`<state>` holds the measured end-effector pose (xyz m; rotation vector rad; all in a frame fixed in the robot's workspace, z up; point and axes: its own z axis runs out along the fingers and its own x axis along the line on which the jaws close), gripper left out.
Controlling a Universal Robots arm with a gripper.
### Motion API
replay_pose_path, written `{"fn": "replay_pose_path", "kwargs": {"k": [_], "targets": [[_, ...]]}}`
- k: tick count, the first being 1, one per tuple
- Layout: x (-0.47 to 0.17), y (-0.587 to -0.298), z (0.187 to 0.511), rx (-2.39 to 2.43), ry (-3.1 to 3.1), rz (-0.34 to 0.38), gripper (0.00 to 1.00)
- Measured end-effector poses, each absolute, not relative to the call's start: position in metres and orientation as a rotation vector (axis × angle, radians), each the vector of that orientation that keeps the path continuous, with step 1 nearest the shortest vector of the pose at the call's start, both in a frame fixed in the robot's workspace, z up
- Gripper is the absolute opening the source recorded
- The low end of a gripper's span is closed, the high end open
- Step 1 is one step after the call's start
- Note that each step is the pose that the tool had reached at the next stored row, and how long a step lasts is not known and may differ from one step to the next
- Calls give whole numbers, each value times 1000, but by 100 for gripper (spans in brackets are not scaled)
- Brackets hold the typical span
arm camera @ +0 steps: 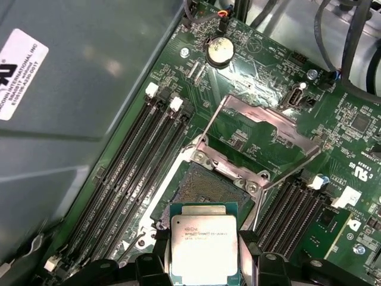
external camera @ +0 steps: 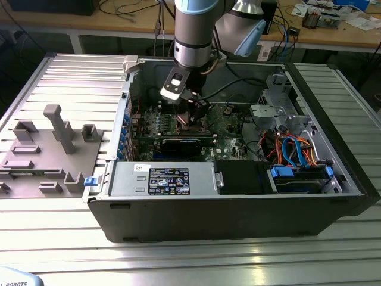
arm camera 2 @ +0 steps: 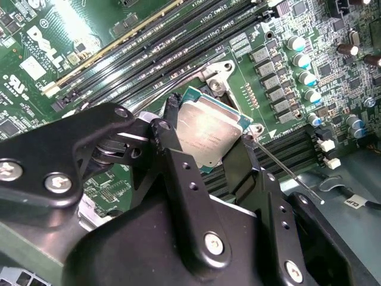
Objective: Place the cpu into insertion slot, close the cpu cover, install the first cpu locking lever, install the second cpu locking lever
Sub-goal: 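Place the cpu into insertion slot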
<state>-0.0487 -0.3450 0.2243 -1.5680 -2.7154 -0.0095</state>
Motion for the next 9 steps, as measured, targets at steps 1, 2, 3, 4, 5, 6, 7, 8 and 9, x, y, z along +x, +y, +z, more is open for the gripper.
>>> {"fn": "replay_pose_path", "kwargs": {"k": [1,2,3,4,5,6,7,8,9], "targets": [[-49,-345,224,-1578,-2710,-10,54],[-49,-345,224,-1585,-2706,-10,54],[-49,-345,224,-1594,-2701,-10,54],[-49,-345,224,-1602,-2695,-10,54],[-49,-345,224,-1609,-2692,-10,54],[-49,-345,224,-1617,-2687,-10,54],[-49,-345,224,-1623,-2683,-10,54],[-49,-345,224,-1627,-2681,-10,54],[-49,-345,224,-1630,-2679,-10,54]]}}
